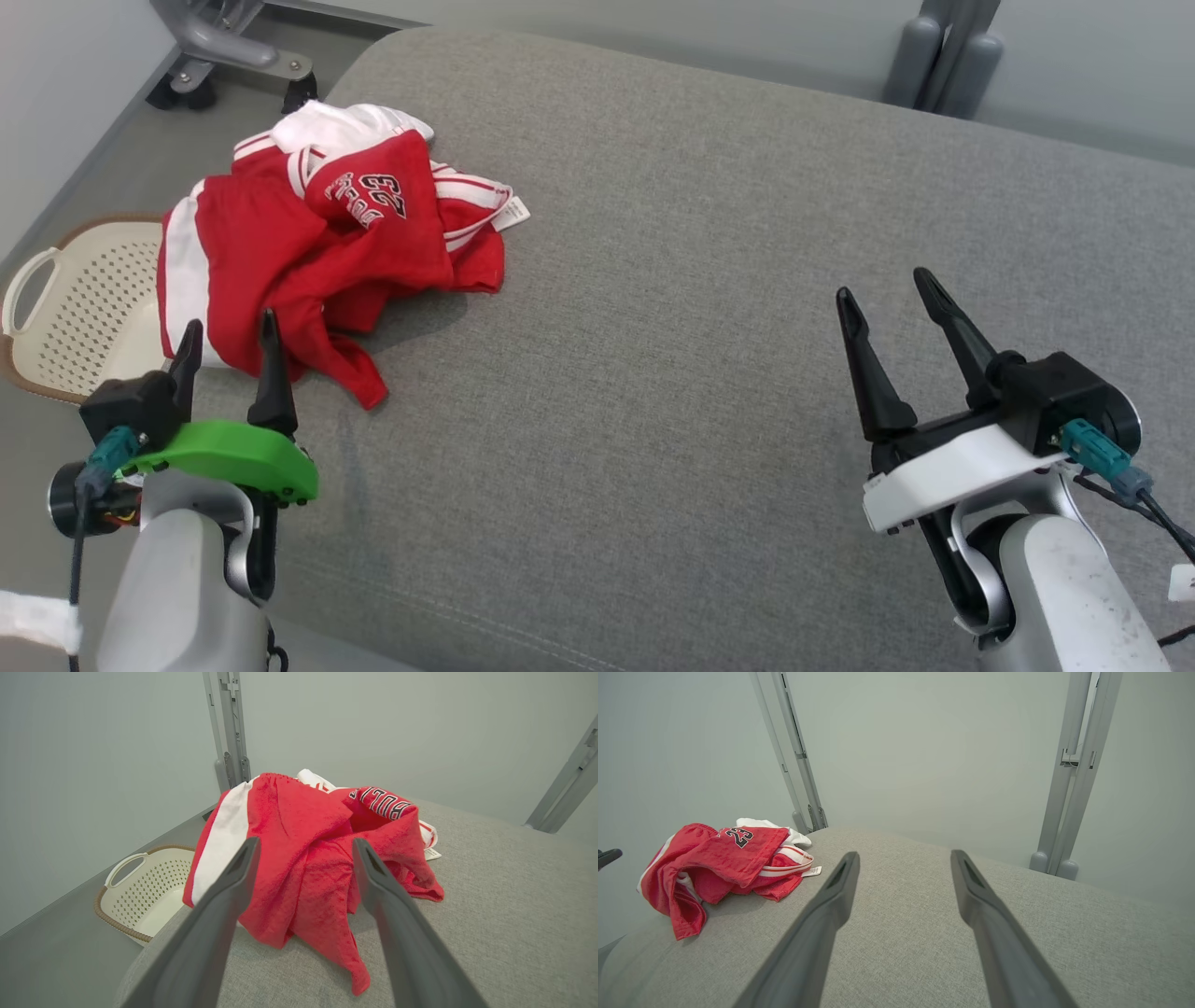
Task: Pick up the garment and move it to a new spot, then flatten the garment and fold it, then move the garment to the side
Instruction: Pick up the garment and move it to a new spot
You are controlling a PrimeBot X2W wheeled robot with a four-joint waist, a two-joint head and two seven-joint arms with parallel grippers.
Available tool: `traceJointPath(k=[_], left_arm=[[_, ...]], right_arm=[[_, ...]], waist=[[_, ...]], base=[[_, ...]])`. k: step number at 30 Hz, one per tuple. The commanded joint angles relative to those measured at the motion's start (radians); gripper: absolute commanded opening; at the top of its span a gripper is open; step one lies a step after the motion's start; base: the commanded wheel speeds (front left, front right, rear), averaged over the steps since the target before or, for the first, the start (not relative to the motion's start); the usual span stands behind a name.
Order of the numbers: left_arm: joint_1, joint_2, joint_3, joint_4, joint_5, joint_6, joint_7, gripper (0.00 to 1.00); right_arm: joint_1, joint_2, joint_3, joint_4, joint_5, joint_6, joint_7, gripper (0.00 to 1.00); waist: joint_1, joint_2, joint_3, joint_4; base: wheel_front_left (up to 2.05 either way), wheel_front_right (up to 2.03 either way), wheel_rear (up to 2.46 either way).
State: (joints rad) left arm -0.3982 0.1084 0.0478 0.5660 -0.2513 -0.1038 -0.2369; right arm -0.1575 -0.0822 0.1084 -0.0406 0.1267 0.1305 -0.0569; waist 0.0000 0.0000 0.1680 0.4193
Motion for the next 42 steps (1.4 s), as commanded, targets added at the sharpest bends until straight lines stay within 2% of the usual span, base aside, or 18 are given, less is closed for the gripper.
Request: traceJointPath(k=[1,8,13,14,15,20,25,31,34,37,42], left_arm=[[-0.044,0.015,0.002,0.037,-0.013,-0.004,0.009,1.00],[-0.215,0.077,0.014,0.296,-0.050,-0.016,0.048,1.00],[-0.294,0.105,0.030,0.423,-0.069,-0.009,0.022,1.00],[-0.306,0.112,0.036,0.447,-0.075,-0.011,0.016,0.41],[-0.315,0.117,0.039,0.461,-0.081,-0.012,0.010,0.00],[-0.320,0.142,0.055,0.469,-0.092,-0.018,-0.023,0.00],[-0.249,0.153,0.093,0.327,-0.074,-0.005,-0.029,0.00],[-0.110,0.104,0.107,0.076,-0.031,0.006,-0.029,0.00],[-0.037,0.062,0.086,-0.036,-0.011,0.005,-0.029,0.00],[0.038,0.013,0.026,-0.137,0.003,-0.004,-0.029,0.00],[0.115,-0.034,-0.103,-0.232,-0.006,-0.018,0.004,0.00]], right_arm=[[-0.021,-0.011,0.001,-0.006,-0.003,0.000,0.004,1.00],[-0.069,-0.023,0.006,-0.019,-0.005,0.000,0.008,1.00],[-0.073,-0.030,-0.004,-0.017,-0.005,0.000,0.006,1.00],[-0.073,-0.031,-0.006,-0.017,-0.004,0.000,0.005,1.00],[-0.071,-0.031,-0.007,-0.015,-0.005,0.000,0.004,1.00],[-0.068,-0.028,-0.012,-0.012,-0.009,0.000,-0.004,1.00],[-0.049,-0.022,-0.019,-0.011,-0.006,0.000,-0.010,1.00],[-0.010,-0.012,-0.029,-0.010,0.003,0.000,-0.014,1.00],[0.009,-0.009,-0.030,-0.008,0.009,0.000,-0.017,1.00],[0.018,-0.003,-0.025,-0.012,0.013,0.000,-0.020,1.00],[0.033,0.006,-0.027,-0.020,0.015,0.000,-0.016,1.00]], waist=[[0.0000,0.0000,0.075,-0.051],[0.0000,0.0000,0.163,-0.107],[0.0000,0.0000,0.183,-0.116],[0.0000,0.0000,0.183,-0.117],[0.0000,0.0000,0.182,-0.116],[0.0000,0.0000,0.151,-0.112],[0.0000,0.0000,0.095,-0.109],[0.0000,0.0000,0.021,-0.107],[0.0000,0.0000,-0.008,-0.111],[0.0000,0.0000,-0.025,-0.129],[0.0000,0.0000,-0.037,-0.176]], base=[[0.00,0.00,0.00],[0.00,0.00,0.00],[0.00,0.00,0.00],[0.00,0.00,0.00],[0.00,0.00,0.00],[0.00,0.00,0.00],[0.00,0.00,0.00],[0.00,0.00,0.00],[0.00,0.00,0.00],[0.00,0.00,0.00],[0.00,0.00,0.00]])
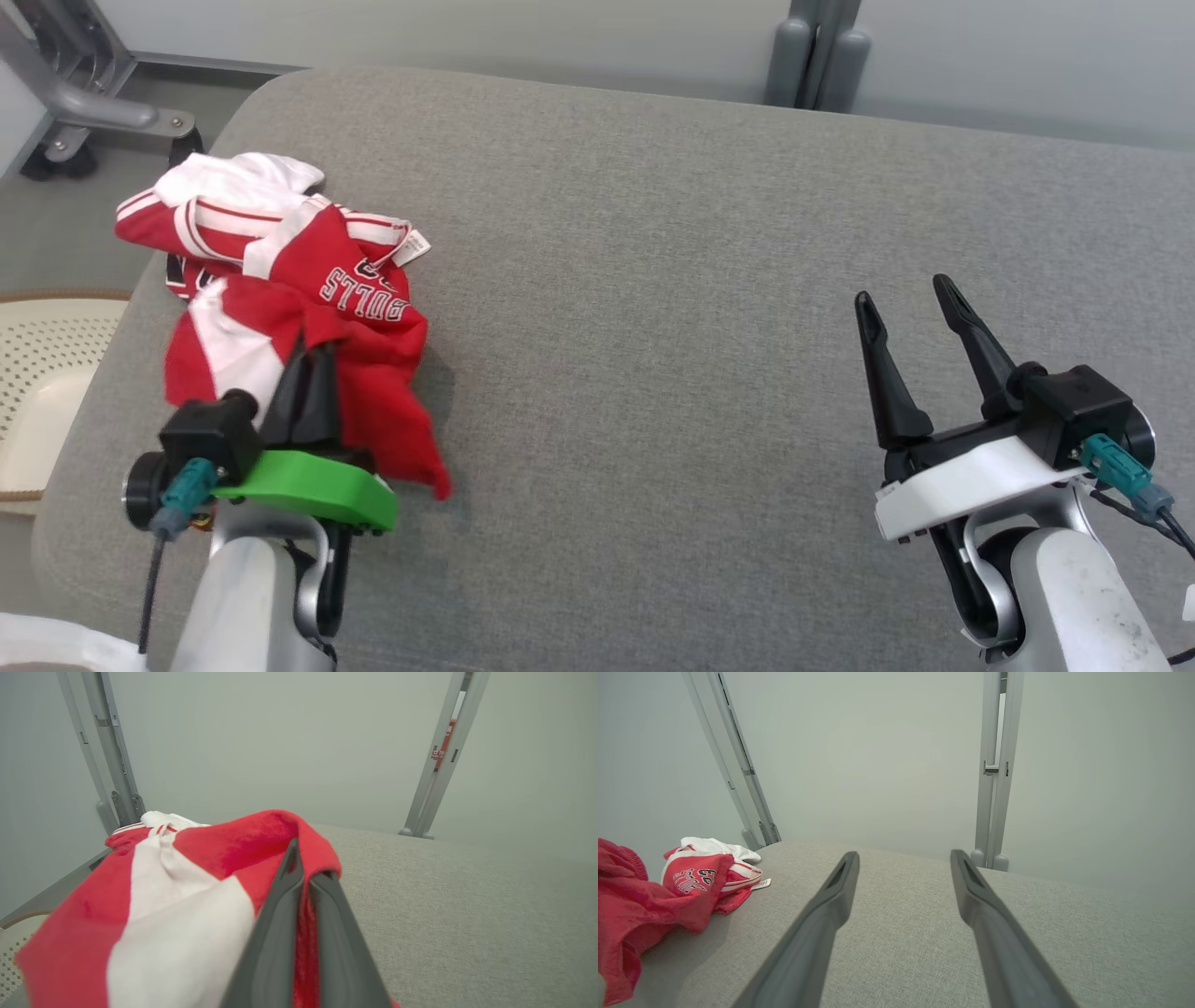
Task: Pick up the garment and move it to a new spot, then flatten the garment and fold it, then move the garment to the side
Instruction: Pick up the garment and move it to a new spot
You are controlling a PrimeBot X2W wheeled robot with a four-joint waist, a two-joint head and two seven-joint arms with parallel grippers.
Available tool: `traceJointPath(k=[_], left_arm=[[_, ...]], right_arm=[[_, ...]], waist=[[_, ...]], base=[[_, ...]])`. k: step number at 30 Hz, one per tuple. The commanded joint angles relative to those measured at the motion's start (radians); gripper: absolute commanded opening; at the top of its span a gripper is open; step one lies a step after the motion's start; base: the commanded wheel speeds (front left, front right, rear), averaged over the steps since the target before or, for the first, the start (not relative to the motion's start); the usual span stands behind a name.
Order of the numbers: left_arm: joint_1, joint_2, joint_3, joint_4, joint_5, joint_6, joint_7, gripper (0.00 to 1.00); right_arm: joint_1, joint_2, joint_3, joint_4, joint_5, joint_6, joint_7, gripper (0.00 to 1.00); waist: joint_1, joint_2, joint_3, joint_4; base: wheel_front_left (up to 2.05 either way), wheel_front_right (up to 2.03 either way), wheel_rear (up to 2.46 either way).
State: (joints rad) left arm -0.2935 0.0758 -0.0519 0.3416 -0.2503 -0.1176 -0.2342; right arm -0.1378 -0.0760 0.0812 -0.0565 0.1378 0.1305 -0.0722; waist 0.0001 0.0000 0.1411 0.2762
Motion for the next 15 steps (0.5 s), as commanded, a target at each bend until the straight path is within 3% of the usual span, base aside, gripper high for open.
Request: traceJointPath(k=[1,5,15], left_arm=[[0.017,-0.007,-0.038,-0.021,-0.006,-0.006,0.011,0.00],[0.009,-0.019,-0.161,-0.058,-0.021,-0.011,0.043,0.00],[-0.132,-0.022,-0.419,-0.076,-0.046,-0.014,0.085,0.00]], right_arm=[[0.011,0.001,-0.002,-0.007,0.002,0.000,0.000,1.00],[0.004,0.005,0.001,-0.015,0.004,0.000,0.003,1.00],[-0.016,0.020,-0.013,-0.003,0.021,0.000,-0.033,1.00]], waist=[[-0.0001,0.0000,-0.009,-0.048],[-0.0001,0.0000,0.008,-0.127],[-0.0001,0.0000,0.114,-0.413]], base=[[0.00,0.00,0.00],[0.00,0.00,0.00],[0.00,0.00,0.00]])
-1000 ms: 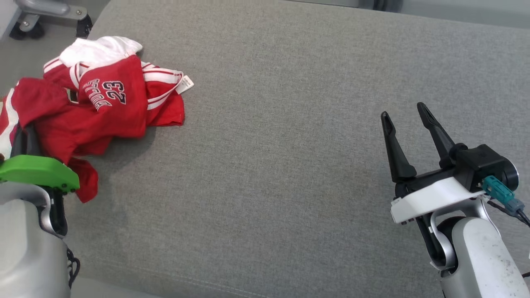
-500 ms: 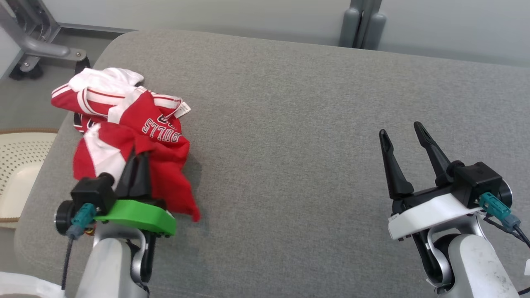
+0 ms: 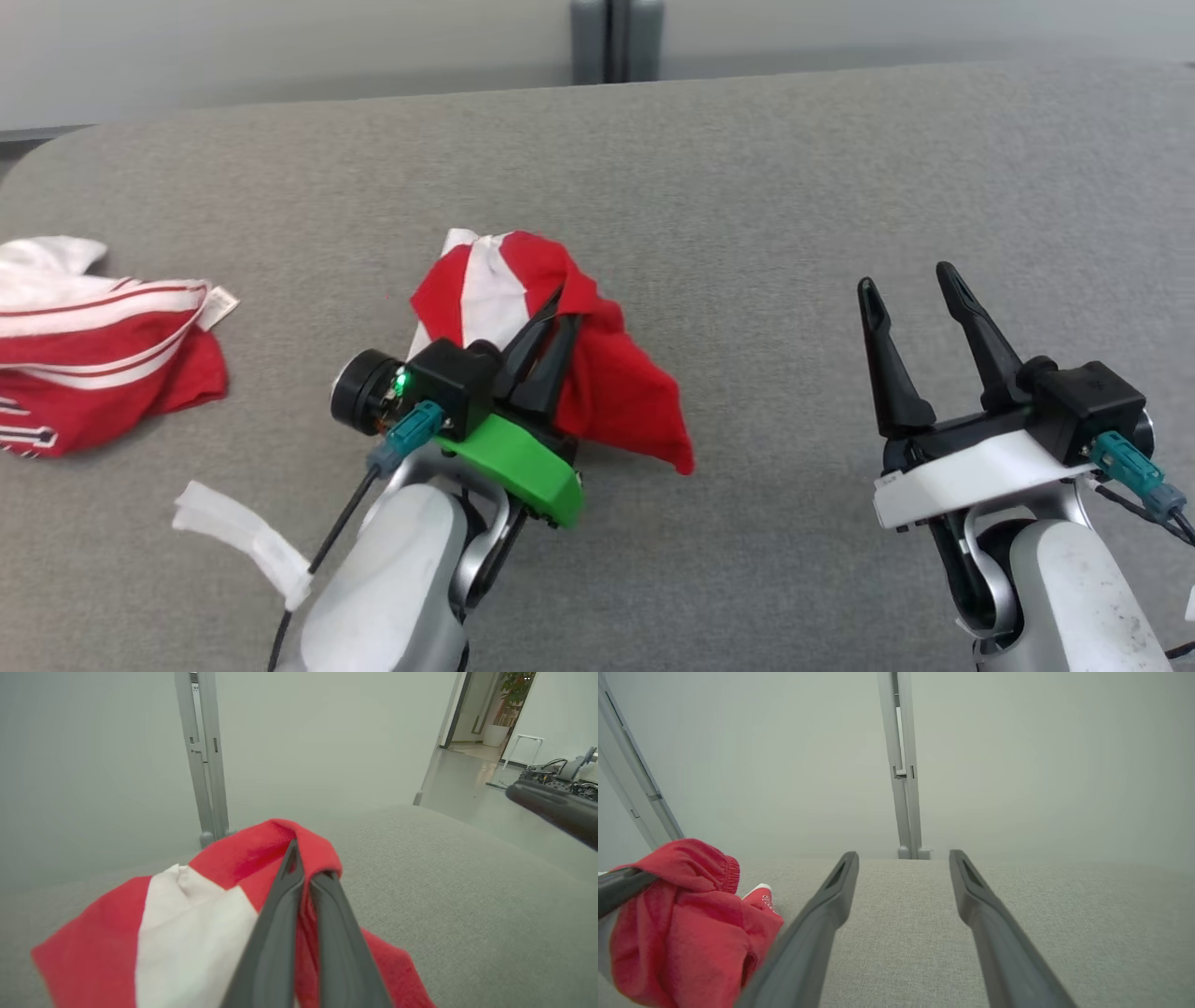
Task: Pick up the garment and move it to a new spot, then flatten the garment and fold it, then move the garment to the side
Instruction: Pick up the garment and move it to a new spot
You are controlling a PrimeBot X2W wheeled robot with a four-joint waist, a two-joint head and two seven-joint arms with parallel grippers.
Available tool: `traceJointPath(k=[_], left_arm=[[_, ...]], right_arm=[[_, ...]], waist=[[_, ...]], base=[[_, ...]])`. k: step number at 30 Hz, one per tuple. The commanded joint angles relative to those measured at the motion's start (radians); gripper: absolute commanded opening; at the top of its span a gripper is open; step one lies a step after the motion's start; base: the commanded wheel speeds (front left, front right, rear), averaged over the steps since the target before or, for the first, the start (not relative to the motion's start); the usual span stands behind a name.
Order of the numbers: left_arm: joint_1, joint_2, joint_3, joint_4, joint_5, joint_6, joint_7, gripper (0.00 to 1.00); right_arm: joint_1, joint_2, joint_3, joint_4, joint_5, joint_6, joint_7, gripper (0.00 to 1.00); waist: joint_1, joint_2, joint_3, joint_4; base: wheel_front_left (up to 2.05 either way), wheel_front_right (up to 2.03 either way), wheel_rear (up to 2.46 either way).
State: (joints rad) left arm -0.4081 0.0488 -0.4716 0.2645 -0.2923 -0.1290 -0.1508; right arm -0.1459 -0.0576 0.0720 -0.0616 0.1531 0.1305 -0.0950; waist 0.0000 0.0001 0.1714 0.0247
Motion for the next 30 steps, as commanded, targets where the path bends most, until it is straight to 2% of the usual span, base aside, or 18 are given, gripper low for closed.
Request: traceJointPath(k=[1,5,6,7,8,12,18,24,30], left_arm=[[-0.032,0.005,-0.022,0.010,-0.005,-0.003,0.008,0.00],[-0.062,0.005,-0.087,0.057,-0.020,-0.003,0.034,0.00],[-0.069,0.005,-0.096,0.067,-0.019,-0.003,0.034,0.21],[-0.075,0.005,-0.103,0.073,-0.018,0.002,0.027,0.83],[-0.077,0.005,-0.112,0.080,-0.022,0.007,0.018,1.00],[-0.077,0.005,-0.132,0.075,-0.025,0.018,-0.026,1.00],[-0.041,0.030,-0.103,0.002,-0.021,0.052,-0.075,1.00],[0.026,0.086,-0.016,-0.080,-0.045,0.117,-0.094,1.00],[0.102,0.145,0.075,-0.092,-0.075,0.183,-0.097,1.00]], right_arm=[[-0.010,0.003,-0.008,0.007,0.010,0.000,-0.016,1.00],[-0.012,0.008,-0.019,0.026,0.022,0.000,-0.043,1.00],[-0.011,0.008,-0.024,0.032,0.026,0.000,-0.049,1.00],[-0.011,0.009,-0.026,0.036,0.029,0.000,-0.053,1.00],[-0.012,0.010,-0.027,0.042,0.030,0.000,-0.060,1.00],[-0.017,0.010,-0.027,0.061,0.041,0.000,-0.077,1.00],[-0.024,0.009,-0.020,0.070,0.026,0.000,-0.071,1.00],[-0.008,0.008,-0.025,0.057,0.012,0.000,-0.049,1.00],[0.018,0.008,-0.033,0.043,0.006,0.000,-0.029,1.00]], waist=[[0.0000,-0.0001,0.100,-0.189],[0.0000,-0.0001,0.141,-0.254],[0.0000,-0.0001,0.145,-0.260],[0.0000,-0.0001,0.149,-0.264],[0.0000,-0.0001,0.150,-0.265],[0.0000,-0.0001,0.133,-0.244],[0.0000,-0.0001,0.077,-0.170],[0.0000,-0.0001,0.032,-0.094],[0.0000,-0.0001,-0.004,-0.042]], base=[[0.00,0.00,0.00],[0.00,0.00,0.00],[0.00,0.00,0.00],[0.00,0.00,0.00],[0.00,0.00,0.00],[0.00,0.00,0.00],[0.00,0.00,0.00],[0.00,0.00,0.00],[0.00,0.00,0.00]])
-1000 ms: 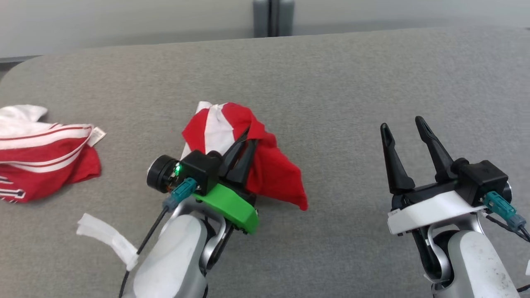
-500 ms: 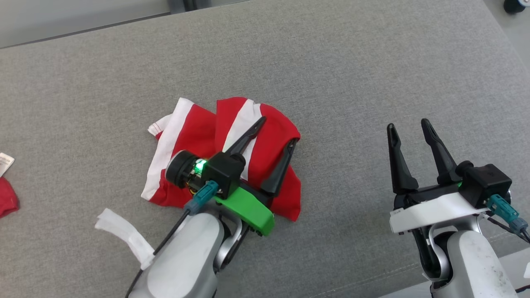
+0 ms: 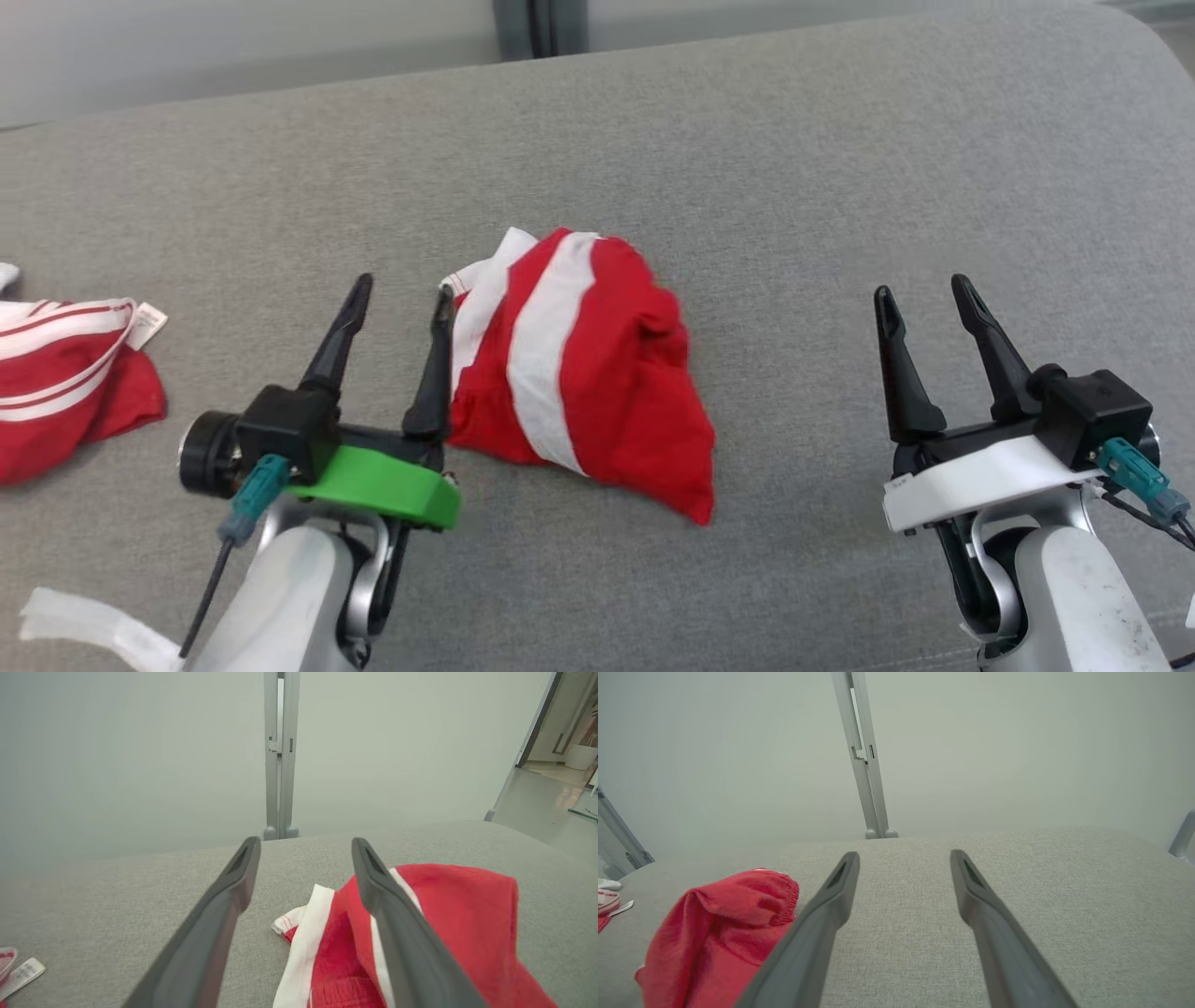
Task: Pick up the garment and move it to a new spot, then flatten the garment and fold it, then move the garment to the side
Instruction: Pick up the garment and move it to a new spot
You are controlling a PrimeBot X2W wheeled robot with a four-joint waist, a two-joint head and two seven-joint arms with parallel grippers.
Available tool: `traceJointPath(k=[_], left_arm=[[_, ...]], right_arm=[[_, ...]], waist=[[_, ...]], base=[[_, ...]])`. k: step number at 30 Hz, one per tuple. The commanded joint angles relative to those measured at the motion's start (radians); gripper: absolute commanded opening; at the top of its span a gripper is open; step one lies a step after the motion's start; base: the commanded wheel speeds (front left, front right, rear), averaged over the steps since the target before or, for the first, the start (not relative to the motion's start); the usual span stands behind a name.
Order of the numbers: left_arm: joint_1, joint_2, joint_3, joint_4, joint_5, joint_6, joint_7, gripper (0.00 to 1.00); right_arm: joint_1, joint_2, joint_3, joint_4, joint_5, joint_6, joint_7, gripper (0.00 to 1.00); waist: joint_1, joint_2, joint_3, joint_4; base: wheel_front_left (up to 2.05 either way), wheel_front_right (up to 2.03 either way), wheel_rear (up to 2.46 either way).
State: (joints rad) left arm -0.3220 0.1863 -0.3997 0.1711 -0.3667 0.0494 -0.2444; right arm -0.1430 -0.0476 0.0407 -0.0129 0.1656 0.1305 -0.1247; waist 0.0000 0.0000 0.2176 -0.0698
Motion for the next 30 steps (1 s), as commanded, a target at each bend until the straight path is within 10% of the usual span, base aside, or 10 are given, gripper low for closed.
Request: traceJointPath(k=[1,30], left_arm=[[0.031,0.016,0.020,0.002,-0.011,0.015,-0.004,1.00],[0.201,0.095,0.092,0.000,-0.040,0.057,-0.017,1.00]], right_arm=[[0.022,-0.002,-0.003,-0.008,-0.007,0.000,0.005,1.00],[0.140,-0.001,-0.015,-0.061,-0.001,0.000,0.066,1.00]], waist=[[0.0000,0.0000,-0.057,0.060],[0.0000,0.0000,-0.149,0.072]], base=[[0.00,0.00,0.00],[0.00,0.00,0.00]])
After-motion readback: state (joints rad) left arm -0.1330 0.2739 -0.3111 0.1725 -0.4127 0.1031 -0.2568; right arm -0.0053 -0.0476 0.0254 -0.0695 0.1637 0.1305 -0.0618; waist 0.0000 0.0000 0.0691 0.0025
